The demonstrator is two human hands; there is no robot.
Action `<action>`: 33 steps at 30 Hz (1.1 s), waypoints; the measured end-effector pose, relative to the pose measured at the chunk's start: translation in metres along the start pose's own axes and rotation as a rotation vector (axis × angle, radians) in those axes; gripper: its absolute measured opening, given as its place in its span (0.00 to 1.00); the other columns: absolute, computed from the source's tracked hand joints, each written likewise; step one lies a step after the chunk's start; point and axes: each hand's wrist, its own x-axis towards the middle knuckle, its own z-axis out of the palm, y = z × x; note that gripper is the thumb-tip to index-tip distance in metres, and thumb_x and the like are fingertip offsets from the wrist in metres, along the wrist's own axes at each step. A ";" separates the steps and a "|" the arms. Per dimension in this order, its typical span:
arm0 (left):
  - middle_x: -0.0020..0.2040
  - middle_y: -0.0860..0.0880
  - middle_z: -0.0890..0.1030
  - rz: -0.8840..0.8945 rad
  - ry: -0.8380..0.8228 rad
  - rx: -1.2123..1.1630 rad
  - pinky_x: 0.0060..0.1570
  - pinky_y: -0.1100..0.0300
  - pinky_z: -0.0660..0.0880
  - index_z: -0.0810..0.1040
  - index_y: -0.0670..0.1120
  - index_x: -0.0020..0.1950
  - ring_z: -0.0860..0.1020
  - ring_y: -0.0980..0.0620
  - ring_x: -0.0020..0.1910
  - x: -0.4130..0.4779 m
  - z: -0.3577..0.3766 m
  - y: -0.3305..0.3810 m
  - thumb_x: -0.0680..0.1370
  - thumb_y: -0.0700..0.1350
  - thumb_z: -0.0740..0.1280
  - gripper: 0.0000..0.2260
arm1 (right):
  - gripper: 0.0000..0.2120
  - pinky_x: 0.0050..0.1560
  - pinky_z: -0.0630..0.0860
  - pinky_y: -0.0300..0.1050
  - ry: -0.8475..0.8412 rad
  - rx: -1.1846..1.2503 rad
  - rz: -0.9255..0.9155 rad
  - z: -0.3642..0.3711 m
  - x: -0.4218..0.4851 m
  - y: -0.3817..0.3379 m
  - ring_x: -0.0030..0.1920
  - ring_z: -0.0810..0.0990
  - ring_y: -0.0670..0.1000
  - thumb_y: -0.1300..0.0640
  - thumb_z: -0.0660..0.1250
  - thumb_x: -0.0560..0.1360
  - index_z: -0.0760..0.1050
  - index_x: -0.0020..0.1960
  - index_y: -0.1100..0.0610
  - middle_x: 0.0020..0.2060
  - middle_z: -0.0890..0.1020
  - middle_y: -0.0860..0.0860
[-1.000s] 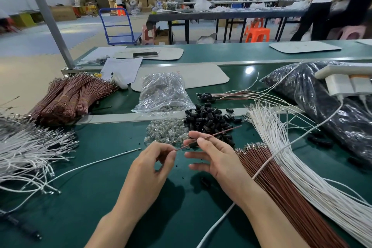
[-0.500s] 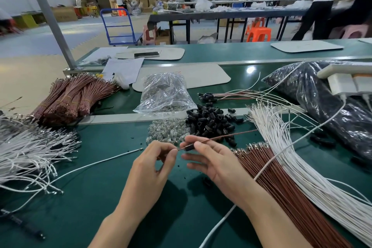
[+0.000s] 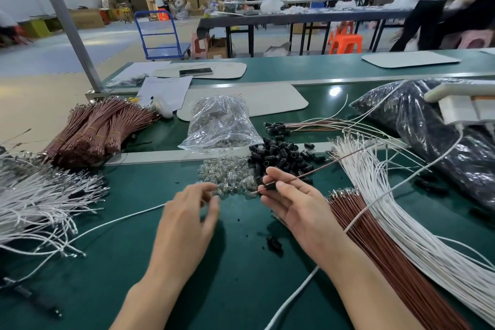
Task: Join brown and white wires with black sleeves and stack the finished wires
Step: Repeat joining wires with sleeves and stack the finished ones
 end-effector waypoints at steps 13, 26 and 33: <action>0.54 0.52 0.80 -0.086 -0.035 0.153 0.57 0.53 0.68 0.79 0.49 0.59 0.76 0.48 0.55 0.002 -0.001 -0.005 0.81 0.45 0.66 0.08 | 0.13 0.48 0.84 0.44 0.073 0.021 -0.040 -0.002 0.000 -0.007 0.47 0.86 0.53 0.69 0.59 0.82 0.80 0.59 0.61 0.49 0.86 0.57; 0.58 0.52 0.80 0.304 -0.391 -0.056 0.62 0.56 0.72 0.79 0.48 0.63 0.75 0.52 0.58 0.071 0.071 0.108 0.85 0.48 0.61 0.11 | 0.12 0.46 0.79 0.37 0.667 0.098 -0.607 -0.038 -0.001 -0.048 0.44 0.84 0.49 0.66 0.61 0.80 0.81 0.52 0.54 0.41 0.86 0.49; 0.34 0.38 0.81 0.015 -0.631 -0.123 0.40 0.49 0.81 0.74 0.40 0.38 0.79 0.41 0.30 0.119 0.133 0.178 0.83 0.46 0.60 0.16 | 0.11 0.43 0.81 0.39 0.816 0.331 -0.645 -0.056 0.001 -0.061 0.41 0.84 0.47 0.66 0.59 0.80 0.79 0.55 0.57 0.39 0.85 0.50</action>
